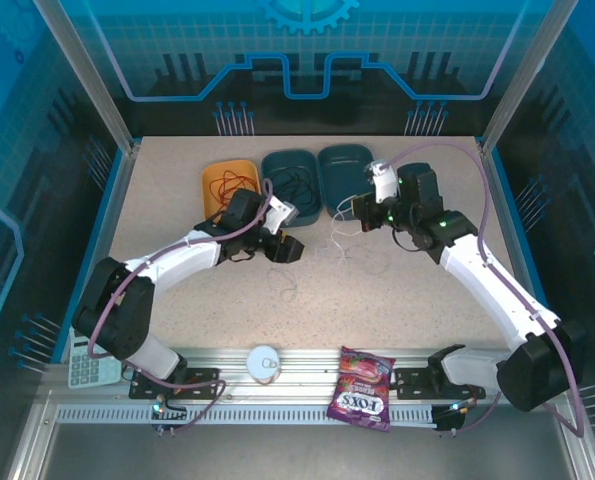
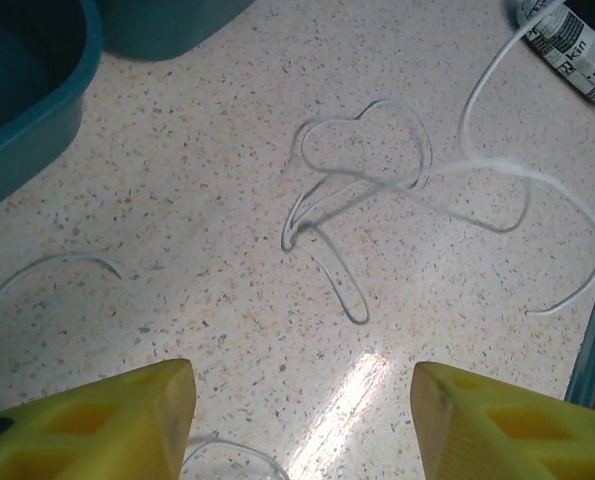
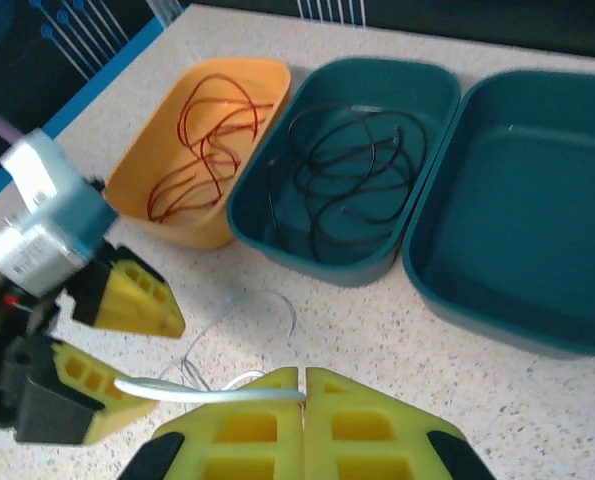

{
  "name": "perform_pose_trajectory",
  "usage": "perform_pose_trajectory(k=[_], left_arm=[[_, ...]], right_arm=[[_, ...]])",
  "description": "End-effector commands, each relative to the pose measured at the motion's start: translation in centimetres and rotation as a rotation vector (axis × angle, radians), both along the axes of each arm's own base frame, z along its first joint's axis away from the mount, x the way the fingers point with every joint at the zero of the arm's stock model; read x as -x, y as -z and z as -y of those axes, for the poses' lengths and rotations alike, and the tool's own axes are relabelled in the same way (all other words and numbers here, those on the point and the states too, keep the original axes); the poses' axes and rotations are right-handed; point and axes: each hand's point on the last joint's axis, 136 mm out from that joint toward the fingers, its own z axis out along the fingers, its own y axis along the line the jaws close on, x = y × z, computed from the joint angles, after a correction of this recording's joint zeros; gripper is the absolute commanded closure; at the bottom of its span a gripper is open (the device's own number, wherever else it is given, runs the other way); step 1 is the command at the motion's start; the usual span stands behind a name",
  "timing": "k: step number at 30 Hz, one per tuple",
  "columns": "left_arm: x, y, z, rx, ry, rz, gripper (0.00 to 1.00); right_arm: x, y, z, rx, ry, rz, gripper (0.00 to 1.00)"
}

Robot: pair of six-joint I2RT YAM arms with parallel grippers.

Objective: Untangle the cables

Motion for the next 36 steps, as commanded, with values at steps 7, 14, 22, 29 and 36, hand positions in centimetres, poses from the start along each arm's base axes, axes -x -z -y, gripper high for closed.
perform_pose_trajectory(k=[7, 14, 22, 29, 36], left_arm=[[-0.5, -4.3, -0.2, 0.136, -0.074, 0.239, 0.27], [-0.8, -5.0, 2.4, 0.18, -0.019, 0.339, 0.26], [-3.1, -4.6, 3.2, 0.185, -0.101, 0.333, 0.64], [-3.5, -4.0, 1.0, 0.149, -0.232, 0.333, 1.0], [-2.2, -3.0, -2.6, 0.152, -0.325, 0.314, 1.0]], right_arm=[[2.1, -6.8, -3.5, 0.059, -0.118, 0.166, 1.0], [2.3, -7.8, -5.2, 0.018, -0.157, 0.166, 1.0], [3.2, -8.3, -5.9, -0.003, -0.178, 0.173, 1.0], [1.6, -8.8, -1.1, 0.134, 0.068, 0.205, 1.0], [0.4, -9.6, 10.2, 0.28, 0.544, 0.166, 1.0]])
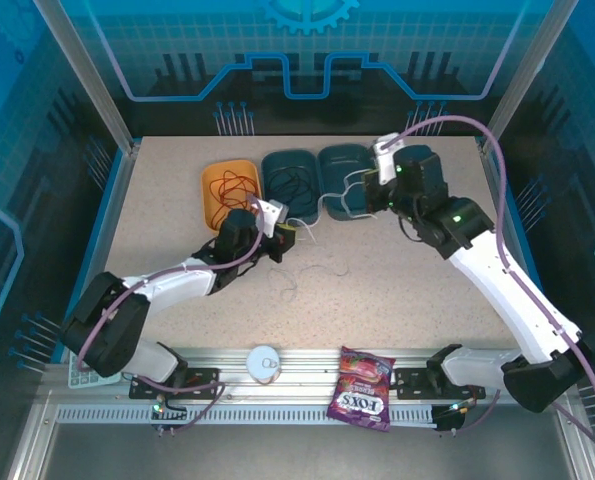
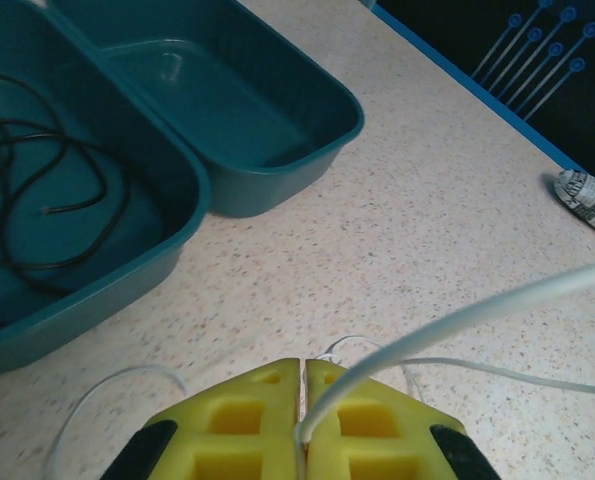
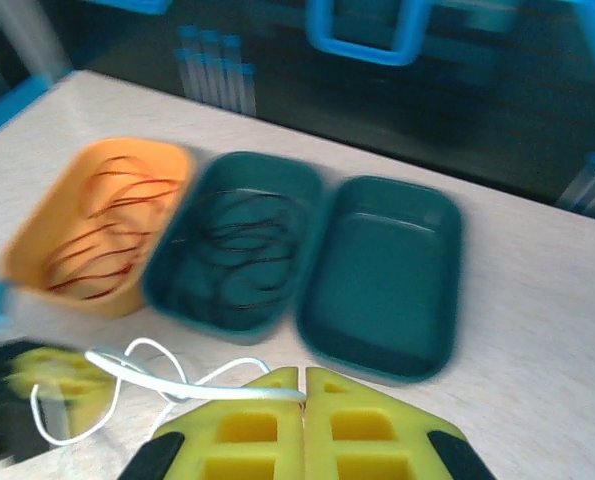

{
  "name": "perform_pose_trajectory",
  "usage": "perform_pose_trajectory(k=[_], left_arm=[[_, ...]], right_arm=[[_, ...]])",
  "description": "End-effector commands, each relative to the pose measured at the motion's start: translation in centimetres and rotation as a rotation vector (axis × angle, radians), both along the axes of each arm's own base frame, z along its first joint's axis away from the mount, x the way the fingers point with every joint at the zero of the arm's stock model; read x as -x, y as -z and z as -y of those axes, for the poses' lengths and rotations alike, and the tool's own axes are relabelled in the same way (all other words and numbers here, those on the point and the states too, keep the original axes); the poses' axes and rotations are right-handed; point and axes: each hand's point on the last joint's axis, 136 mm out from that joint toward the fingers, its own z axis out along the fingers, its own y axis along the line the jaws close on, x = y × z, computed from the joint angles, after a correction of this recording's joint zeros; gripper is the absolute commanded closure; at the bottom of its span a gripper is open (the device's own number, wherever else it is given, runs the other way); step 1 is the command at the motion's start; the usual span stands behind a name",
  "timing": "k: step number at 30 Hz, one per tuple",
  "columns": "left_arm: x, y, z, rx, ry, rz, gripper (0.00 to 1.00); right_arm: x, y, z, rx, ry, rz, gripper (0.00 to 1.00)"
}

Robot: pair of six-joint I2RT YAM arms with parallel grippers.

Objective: Untangle the cables

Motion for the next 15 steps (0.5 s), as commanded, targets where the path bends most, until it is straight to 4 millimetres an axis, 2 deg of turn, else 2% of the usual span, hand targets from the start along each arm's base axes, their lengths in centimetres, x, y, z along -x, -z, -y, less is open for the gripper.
perform_pose_trajectory(k=[1, 4, 6, 8, 10, 15], left_arm=[[0.3, -0.6, -2.1, 0.032, -0.071, 0.021, 1.0], [1.1, -0.3, -4.0, 0.024, -0.114, 0.016, 1.0], [1.6, -0.6, -4.8, 0.021, -0.126, 0.027, 1.0], [2.2, -1.5, -5.2, 0.019, -0.12, 0.054, 1.0], [2.7, -2.6, -5.4, 0.019, -0.112, 0.073, 1.0], [4.0, -6.0, -5.6, 0.055, -0.095, 0.112, 1.0]], right_arm=[[0.6, -1.5, 7.9, 0.048, 0.317, 0.022, 1.0], [1.4, -2.4, 10.8, 0.019, 0.399, 0.049, 1.0], [1.7, -2.9, 11.6, 0.006, 0.411, 0.061, 1.0], [1.6, -3.4, 10.9, -0.014, 0.357, 0.068, 1.0], [1.1, -3.6, 9.3, -0.037, 0.279, 0.059, 1.0], [-1.9, -3.0, 6.9, -0.034, 0.199, 0.035, 1.0]])
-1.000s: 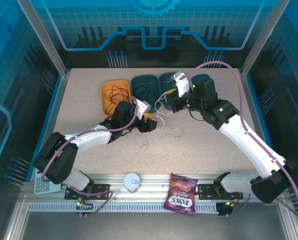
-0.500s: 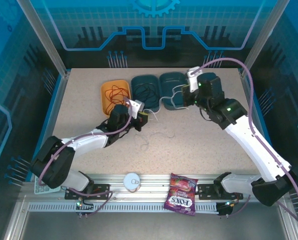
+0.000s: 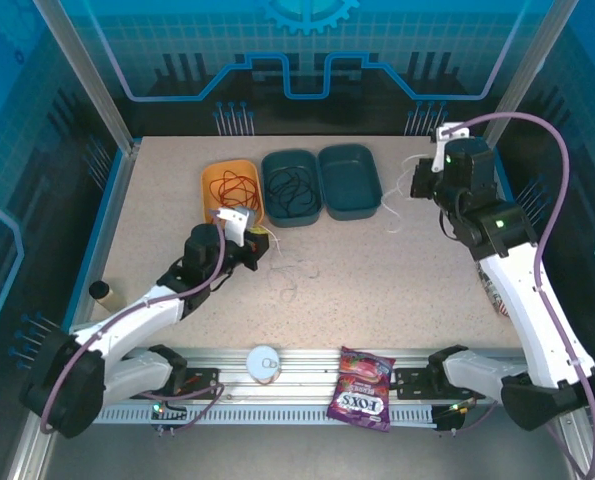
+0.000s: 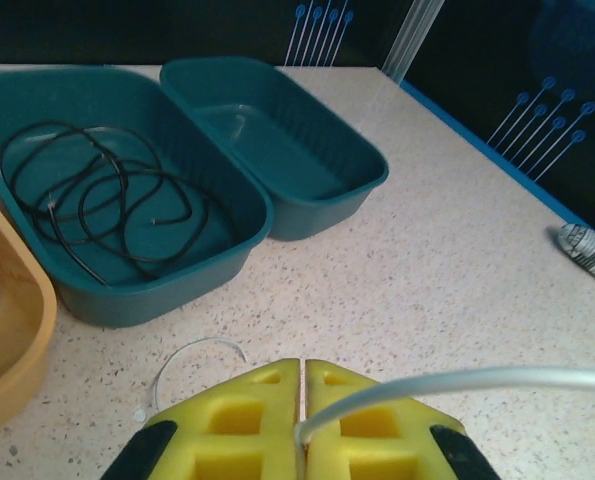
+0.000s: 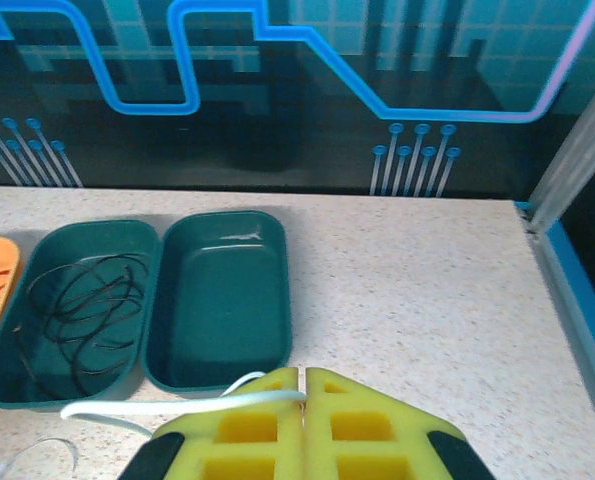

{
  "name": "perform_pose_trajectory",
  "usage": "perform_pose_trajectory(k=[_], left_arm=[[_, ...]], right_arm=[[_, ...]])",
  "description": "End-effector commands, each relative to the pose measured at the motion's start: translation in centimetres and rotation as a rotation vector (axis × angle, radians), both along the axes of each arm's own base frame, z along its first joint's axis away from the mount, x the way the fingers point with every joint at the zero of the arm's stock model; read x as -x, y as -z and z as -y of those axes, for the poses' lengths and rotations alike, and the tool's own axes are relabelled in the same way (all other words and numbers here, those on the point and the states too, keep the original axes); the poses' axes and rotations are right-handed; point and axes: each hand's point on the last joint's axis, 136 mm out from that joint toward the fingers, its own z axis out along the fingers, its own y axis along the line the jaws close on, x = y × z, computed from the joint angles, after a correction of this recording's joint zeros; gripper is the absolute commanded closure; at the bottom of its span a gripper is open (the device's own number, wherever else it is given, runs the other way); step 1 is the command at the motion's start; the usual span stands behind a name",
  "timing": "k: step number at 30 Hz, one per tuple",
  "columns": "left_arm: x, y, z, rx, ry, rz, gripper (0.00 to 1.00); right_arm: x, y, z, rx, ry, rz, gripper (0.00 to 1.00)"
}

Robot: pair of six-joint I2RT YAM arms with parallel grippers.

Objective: Untangle the cables

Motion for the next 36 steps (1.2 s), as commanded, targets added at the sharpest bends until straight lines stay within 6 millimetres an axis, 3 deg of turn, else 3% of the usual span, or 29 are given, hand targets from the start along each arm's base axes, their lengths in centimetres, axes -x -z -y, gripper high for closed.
perform_pose_trajectory(k=[1, 7, 14, 18, 21, 28, 34, 36], left_arm=[[0.8, -2.2, -0.1, 0.01, 0.017, 0.019, 1.0], [2.1, -5.9, 0.2, 0.096, 0.051, 0.018, 1.0], [2.7, -8.4, 0.9, 0.18, 0.086, -0.026, 1.0], [2.9, -9.7, 1.4, 0.212, 0.111, -0.043, 1.0], [2.9, -10.5, 1.4, 0.221, 0.111, -0.059, 1.0], [2.7, -10.9, 1.0, 0.204, 0.07, -0.125, 1.0], [1.8, -11.2, 1.2, 0.189, 0.044, -0.185, 1.0], [1.3, -11.3, 1.2, 0.18, 0.029, -0.198, 1.0]], right_arm=[[-2.6, 0.7, -2.0, 0.008, -0.074, -0.02, 1.0], [-8.7, 3.9, -4.9, 0.036, -0.141, -0.082, 1.0], [-16.3, 8.9, -7.3, 0.064, -0.16, -0.161, 1.0], [-19.9, 13.3, -7.8, 0.094, -0.143, -0.237, 1.0], [-21.6, 16.3, -7.6, 0.091, -0.127, -0.302, 0.98], [-21.8, 21.8, -7.4, 0.043, -0.126, -0.44, 0.86], [-20.4, 24.2, -7.2, -0.002, -0.148, -0.518, 0.62], [-19.8, 24.4, -7.3, -0.01, -0.157, -0.531, 0.58]])
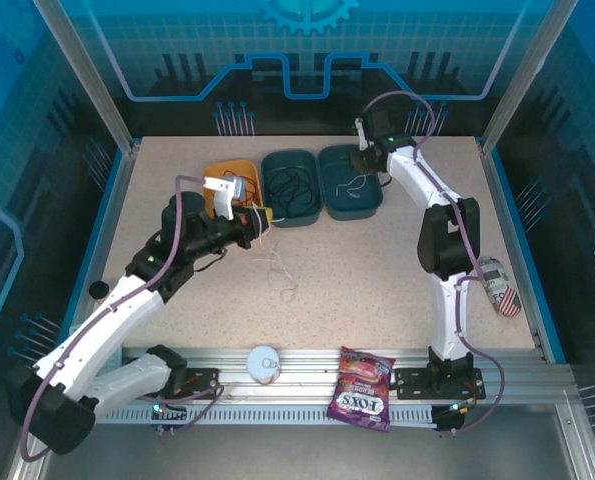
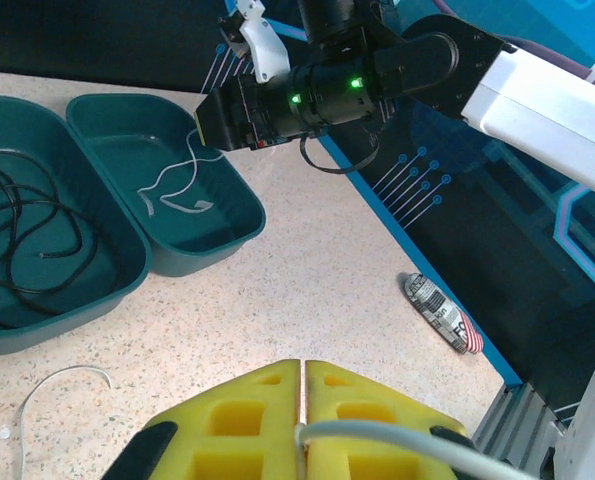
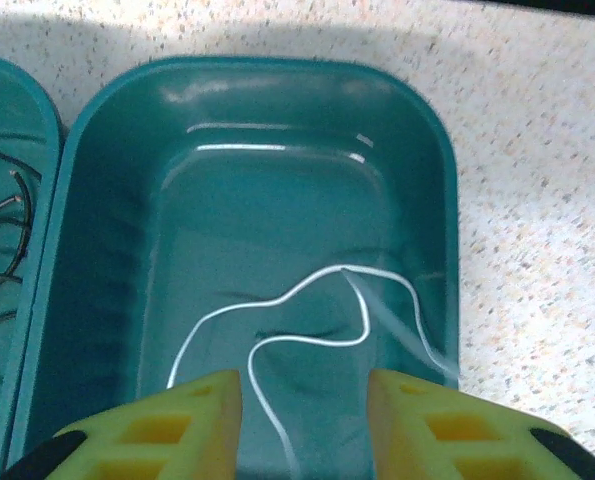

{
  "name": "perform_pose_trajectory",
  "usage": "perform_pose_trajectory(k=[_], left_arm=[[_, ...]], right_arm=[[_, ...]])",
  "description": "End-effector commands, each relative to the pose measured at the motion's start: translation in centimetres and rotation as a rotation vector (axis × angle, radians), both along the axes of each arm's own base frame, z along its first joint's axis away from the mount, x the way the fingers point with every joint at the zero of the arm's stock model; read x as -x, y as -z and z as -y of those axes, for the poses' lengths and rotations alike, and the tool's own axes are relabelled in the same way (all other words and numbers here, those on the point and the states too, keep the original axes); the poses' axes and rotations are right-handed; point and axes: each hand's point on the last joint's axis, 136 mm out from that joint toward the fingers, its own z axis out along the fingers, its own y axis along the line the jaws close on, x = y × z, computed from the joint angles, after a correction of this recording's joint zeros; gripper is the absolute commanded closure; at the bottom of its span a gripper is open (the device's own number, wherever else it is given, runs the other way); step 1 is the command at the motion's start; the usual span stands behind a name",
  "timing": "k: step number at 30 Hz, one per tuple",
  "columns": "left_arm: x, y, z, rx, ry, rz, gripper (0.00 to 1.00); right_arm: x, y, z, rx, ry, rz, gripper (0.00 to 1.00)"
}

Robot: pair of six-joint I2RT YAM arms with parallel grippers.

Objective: Untangle the cables

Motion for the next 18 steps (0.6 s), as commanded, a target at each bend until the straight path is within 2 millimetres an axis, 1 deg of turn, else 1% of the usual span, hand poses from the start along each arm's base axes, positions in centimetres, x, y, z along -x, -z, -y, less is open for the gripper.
perform_pose_trajectory(k=[1, 2, 5, 7, 10, 11, 12, 14, 17, 18], left_arm=[[-0.7, -0.5, -0.3, -0.013, -0.037, -0.044, 1.0], [-1.0, -0.6, -0.3, -0.018, -0.04, -0.048, 1.0], [-1.8, -1.1, 0.0, -0.028, -0.049, -0.051, 1.0], [-2.6, -1.6, 0.1, -0.038, -0.058, -0.057, 1.0], [-3.9, -2.2, 0.5, -0.049, -0.073, -0.062, 1.0], [-4.3, -2.3, 0.6, -0.049, -0.075, -0.065, 1.0], [-4.9, -2.4, 0.8, -0.05, -0.078, -0.067, 1.0], [-5.9, -2.8, 1.3, -0.05, -0.079, -0.07, 1.0], [-7.6, -3.2, 2.1, -0.052, -0.08, -0.074, 1.0], [-8.3, -3.4, 2.4, -0.052, -0.079, -0.075, 1.0]], right_arm=[[1.7, 0.1, 0.0, -0.043, -0.012, -0.048, 0.57], [2.1, -0.1, 0.0, -0.046, -0.013, -0.051, 0.57], [3.4, -1.5, 0.2, -0.06, -0.011, -0.032, 0.52], [4.5, -2.8, 0.6, -0.068, 0.001, -0.009, 0.46], [6.5, -4.8, 1.2, -0.079, 0.016, 0.025, 0.33], [7.1, -5.0, 1.5, -0.079, 0.024, 0.03, 0.29], [7.8, -5.8, 1.8, -0.082, 0.03, 0.044, 0.19], [9.3, -6.7, 2.3, -0.084, 0.041, 0.064, 0.15], [11.6, -8.2, 3.4, -0.082, 0.073, 0.095, 0.12], [12.5, -8.7, 3.9, -0.083, 0.087, 0.107, 0.0]])
